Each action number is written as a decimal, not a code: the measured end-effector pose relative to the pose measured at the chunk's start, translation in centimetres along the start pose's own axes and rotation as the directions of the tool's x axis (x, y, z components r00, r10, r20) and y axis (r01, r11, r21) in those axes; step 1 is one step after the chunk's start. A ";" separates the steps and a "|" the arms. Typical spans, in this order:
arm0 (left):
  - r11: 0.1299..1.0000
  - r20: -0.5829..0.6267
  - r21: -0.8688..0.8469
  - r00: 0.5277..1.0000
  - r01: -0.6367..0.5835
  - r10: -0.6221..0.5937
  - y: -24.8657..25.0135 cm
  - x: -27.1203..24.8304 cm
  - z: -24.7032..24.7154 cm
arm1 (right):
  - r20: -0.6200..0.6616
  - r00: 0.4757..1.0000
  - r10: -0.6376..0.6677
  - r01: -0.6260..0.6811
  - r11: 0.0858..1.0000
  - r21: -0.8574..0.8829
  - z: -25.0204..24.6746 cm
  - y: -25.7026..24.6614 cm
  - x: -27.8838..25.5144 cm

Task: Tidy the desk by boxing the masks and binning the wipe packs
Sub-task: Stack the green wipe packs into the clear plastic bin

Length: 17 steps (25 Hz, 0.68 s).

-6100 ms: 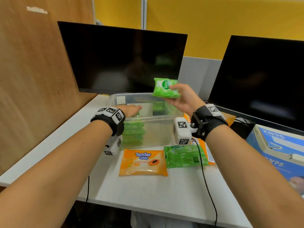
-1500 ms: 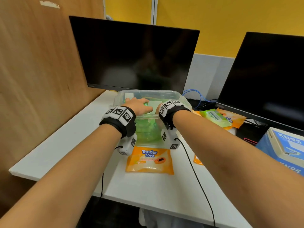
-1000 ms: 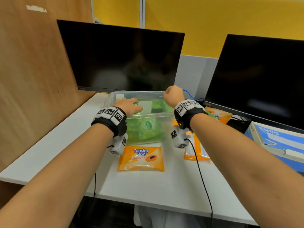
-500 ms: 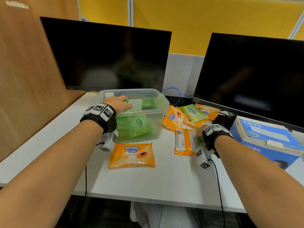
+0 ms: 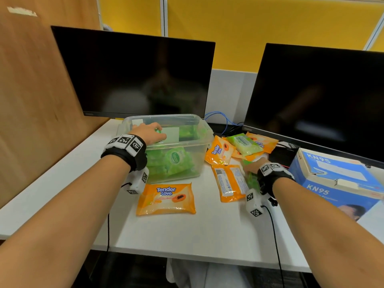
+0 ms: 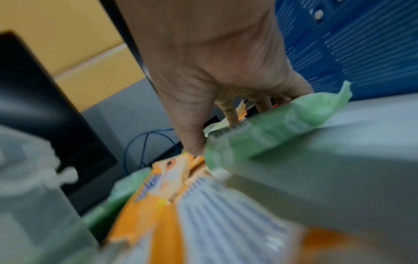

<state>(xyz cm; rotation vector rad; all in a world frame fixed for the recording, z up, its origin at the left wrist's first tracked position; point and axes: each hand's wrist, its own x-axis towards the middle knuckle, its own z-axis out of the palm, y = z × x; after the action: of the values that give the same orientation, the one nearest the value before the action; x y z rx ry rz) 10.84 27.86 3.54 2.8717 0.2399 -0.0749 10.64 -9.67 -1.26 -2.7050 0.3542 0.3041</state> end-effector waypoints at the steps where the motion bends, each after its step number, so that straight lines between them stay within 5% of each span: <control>1: 1.000 0.000 -0.003 1.000 -0.003 0.003 0.0 0.0 0.0 | -0.026 0.999 -0.019 0.021 0.996 0.085 -0.9 -0.8 -0.7; 3: 1.000 0.001 -0.006 1.000 -0.001 0.001 0.1 0.0 0.0 | -0.126 0.992 -0.005 0.042 0.953 0.299 -2.7 -2.7 -1.6; 5: 1.000 -0.001 -0.008 1.000 -0.003 0.003 0.1 -0.1 -0.1 | -0.109 0.994 -0.009 0.077 0.766 0.638 -4.7 -5.1 -2.9; 8: 1.000 0.001 -0.012 1.000 -0.007 0.007 0.2 -0.5 -0.2 | 0.094 0.938 -0.332 -0.082 0.051 0.995 -7.3 -8.7 -5.0; 9: 1.000 0.001 -0.022 1.000 -0.011 0.011 0.2 -0.6 -0.2 | 0.102 0.908 -0.406 -0.150 -0.087 0.985 -8.2 -10.0 -5.9; 11: 0.999 0.000 -0.035 1.000 -0.013 0.013 0.3 -0.8 -0.3 | 0.096 0.883 -0.459 -0.113 -0.010 0.994 -8.5 -13.0 -6.7; 14: 0.999 -0.007 -0.032 1.000 -0.008 0.008 0.5 -1.1 -0.5 | 0.099 0.889 -0.448 0.084 0.373 0.924 -6.6 -17.6 -8.2; 17: 0.999 -0.011 -0.036 1.000 0.001 -0.001 0.6 -1.3 -0.5 | 0.100 0.881 -0.463 0.324 0.743 0.585 -3.5 -20.0 -6.9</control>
<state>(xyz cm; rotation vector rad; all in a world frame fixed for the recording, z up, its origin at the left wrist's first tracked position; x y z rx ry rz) 9.72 27.21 4.31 2.8373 0.2425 -0.0552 10.48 8.13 10.71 -2.0595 -0.1954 0.3349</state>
